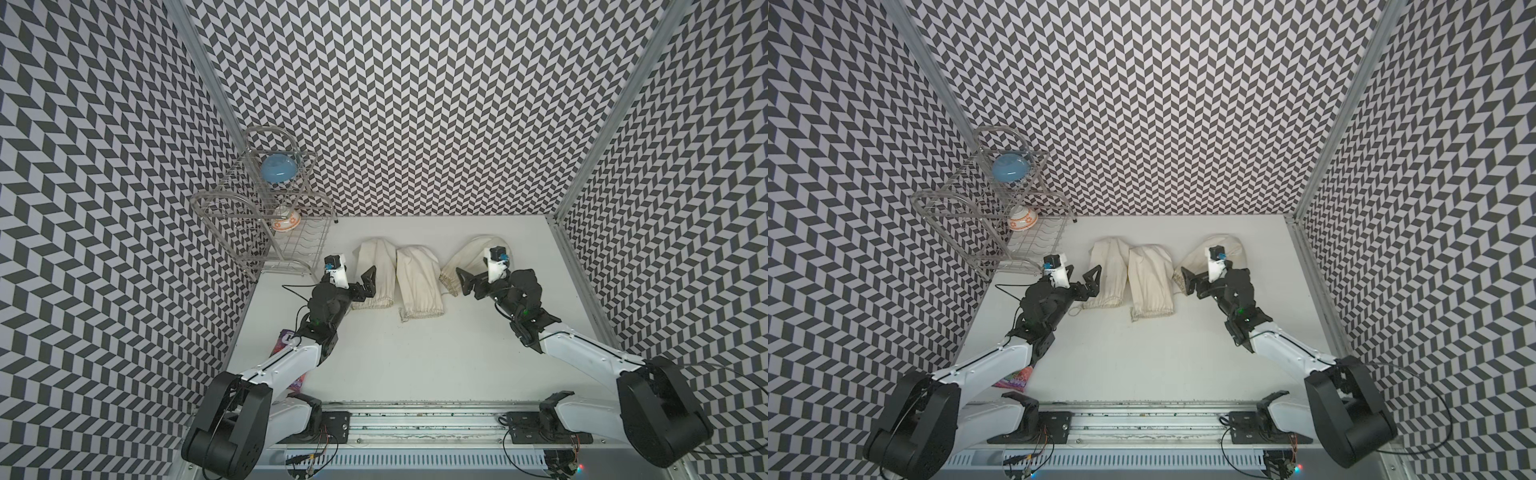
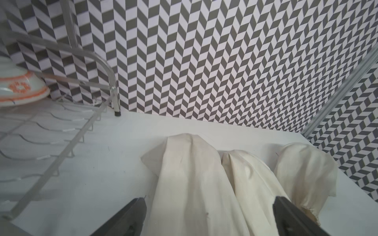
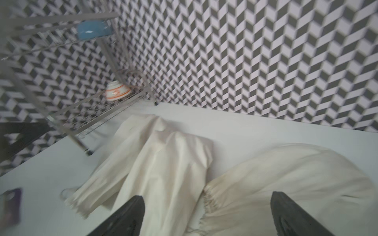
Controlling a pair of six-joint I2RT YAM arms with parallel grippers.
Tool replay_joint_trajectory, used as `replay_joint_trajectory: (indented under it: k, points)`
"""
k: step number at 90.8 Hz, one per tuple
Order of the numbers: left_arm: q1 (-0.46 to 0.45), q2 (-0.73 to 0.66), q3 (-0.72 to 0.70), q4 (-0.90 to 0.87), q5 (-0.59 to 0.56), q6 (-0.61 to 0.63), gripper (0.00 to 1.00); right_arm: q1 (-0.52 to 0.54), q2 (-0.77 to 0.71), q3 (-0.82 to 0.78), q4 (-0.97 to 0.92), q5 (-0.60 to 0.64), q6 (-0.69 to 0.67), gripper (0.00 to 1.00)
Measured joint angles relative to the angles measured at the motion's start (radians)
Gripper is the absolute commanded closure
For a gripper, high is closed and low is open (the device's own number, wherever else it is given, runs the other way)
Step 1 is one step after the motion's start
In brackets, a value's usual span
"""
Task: Close the soil bag
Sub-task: Move the soil bag to the center of the board.
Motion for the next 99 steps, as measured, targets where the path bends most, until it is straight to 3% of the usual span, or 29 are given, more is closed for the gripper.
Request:
replay_joint_trajectory:
  k: [19,35,54,66,74,84,99]
  points:
    - [0.005,-0.011,-0.093,-0.084,-0.047,-0.109,0.00,0.263,0.272,0.167,-0.077,-0.030,-0.036,0.01]
    - [0.045,0.032,-0.093,-0.079,-0.058,-0.120,0.01,0.337,0.446,0.289,-0.161,0.021,-0.068,0.06]
    - [0.114,0.193,-0.051,-0.093,0.003,-0.115,0.06,0.313,0.558,0.335,-0.264,0.214,-0.074,0.22]
    - [0.129,0.240,-0.025,-0.106,0.040,-0.108,0.11,0.222,0.558,0.327,-0.299,0.291,-0.037,0.34]
    - [0.129,0.272,0.005,-0.125,0.067,-0.095,0.14,0.115,0.518,0.271,-0.282,0.314,0.010,0.33]
    - [0.125,0.309,0.039,-0.142,0.101,-0.087,0.21,0.017,0.407,0.163,-0.259,0.318,0.048,0.24]
    - [0.101,0.351,0.076,-0.159,0.163,-0.061,0.43,0.032,0.214,0.086,-0.187,0.151,0.060,0.07]
